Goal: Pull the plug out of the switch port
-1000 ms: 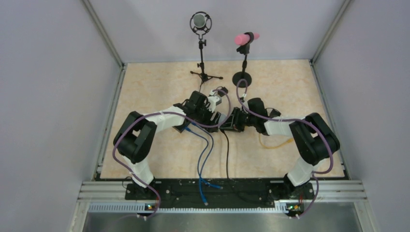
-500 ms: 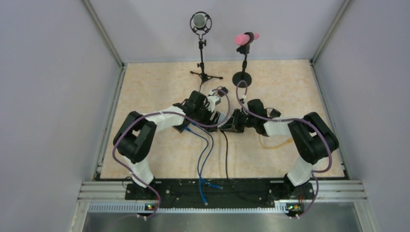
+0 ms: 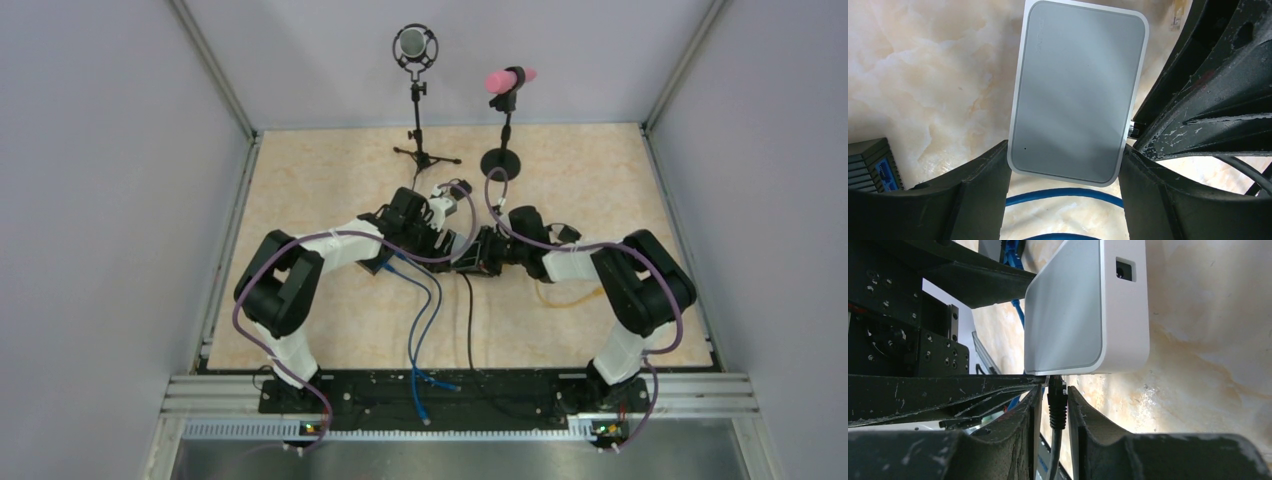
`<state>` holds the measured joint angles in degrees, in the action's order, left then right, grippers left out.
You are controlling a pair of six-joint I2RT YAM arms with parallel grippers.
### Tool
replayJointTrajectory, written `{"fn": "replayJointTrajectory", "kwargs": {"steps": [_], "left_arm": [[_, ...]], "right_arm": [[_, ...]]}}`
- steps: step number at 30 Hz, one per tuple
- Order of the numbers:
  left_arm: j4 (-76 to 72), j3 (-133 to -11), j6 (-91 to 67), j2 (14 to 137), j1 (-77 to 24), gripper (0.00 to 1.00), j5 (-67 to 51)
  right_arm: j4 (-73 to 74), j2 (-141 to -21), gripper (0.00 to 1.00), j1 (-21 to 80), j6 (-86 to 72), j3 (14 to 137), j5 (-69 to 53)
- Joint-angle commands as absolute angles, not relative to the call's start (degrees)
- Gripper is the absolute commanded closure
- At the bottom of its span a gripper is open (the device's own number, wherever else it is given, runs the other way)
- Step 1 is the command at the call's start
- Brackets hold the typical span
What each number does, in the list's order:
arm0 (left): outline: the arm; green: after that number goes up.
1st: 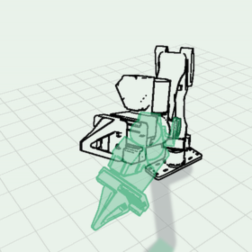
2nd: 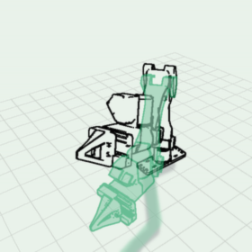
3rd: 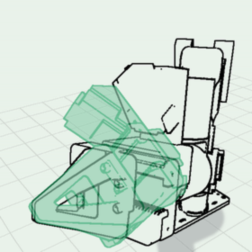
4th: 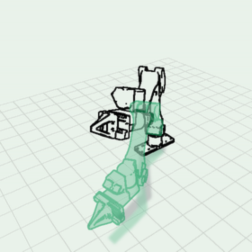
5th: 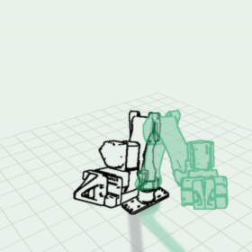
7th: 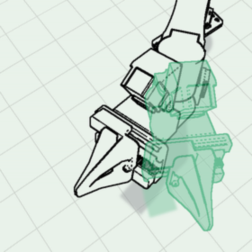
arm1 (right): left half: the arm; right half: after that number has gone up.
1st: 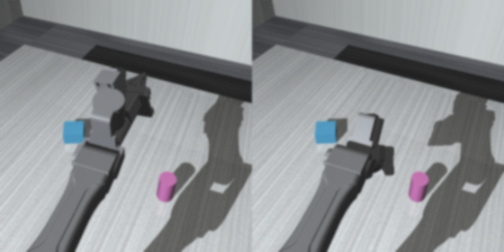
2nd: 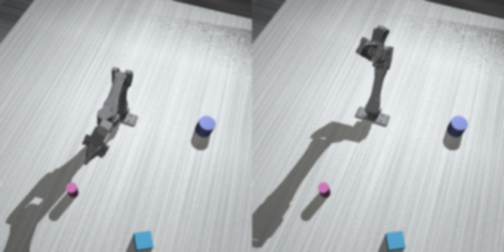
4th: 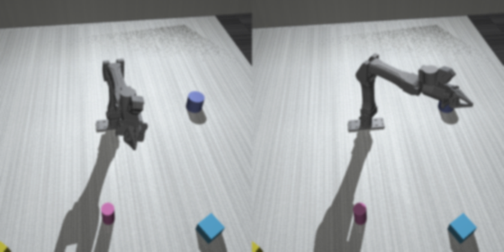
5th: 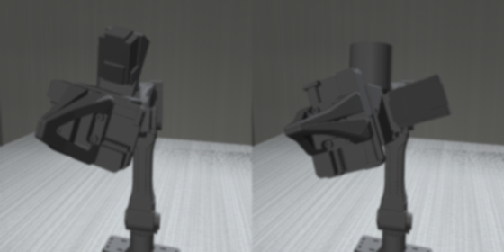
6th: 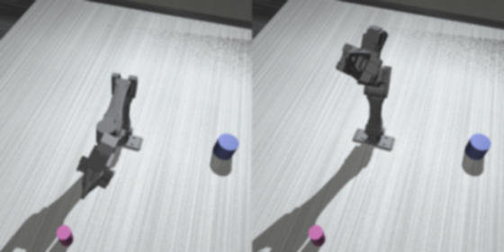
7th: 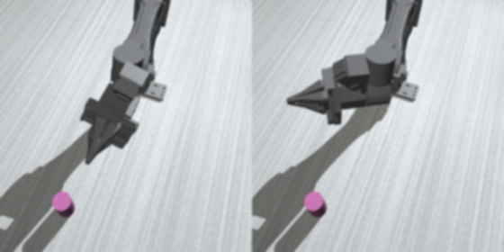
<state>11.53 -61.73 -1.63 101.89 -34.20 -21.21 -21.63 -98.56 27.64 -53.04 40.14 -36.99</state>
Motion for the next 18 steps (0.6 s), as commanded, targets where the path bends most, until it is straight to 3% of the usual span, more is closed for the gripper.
{"fn": "replayJointTrajectory", "kwargs": {"steps": [1, 6, 10, 18], "left_arm": [[8.74, -63.32, -2.05, 99.94, -34.41, 1.00, -22.70], [9.16, -62.78, -1.59, 99.62, -34.38, 1.00, -21.97], [9.18, -62.49, -1.26, 99.27, -34.28, 1.00, -21.42], [8.85, -61.73, -1.23, 99.55, -33.70, 1.00, -19.20]], "right_arm": [[-22.93, -97.43, 0.75, 28.48, -52.73, 41.15, -35.73], [-20.79, -95.99, 0.79, 28.48, -51.57, 41.10, -33.84], [-20.47, -95.53, 1.00, 28.39, -51.56, 40.98, -33.90], [-18.99, -92.42, 1.00, 27.43, -50.85, 39.75, -33.16]]}}
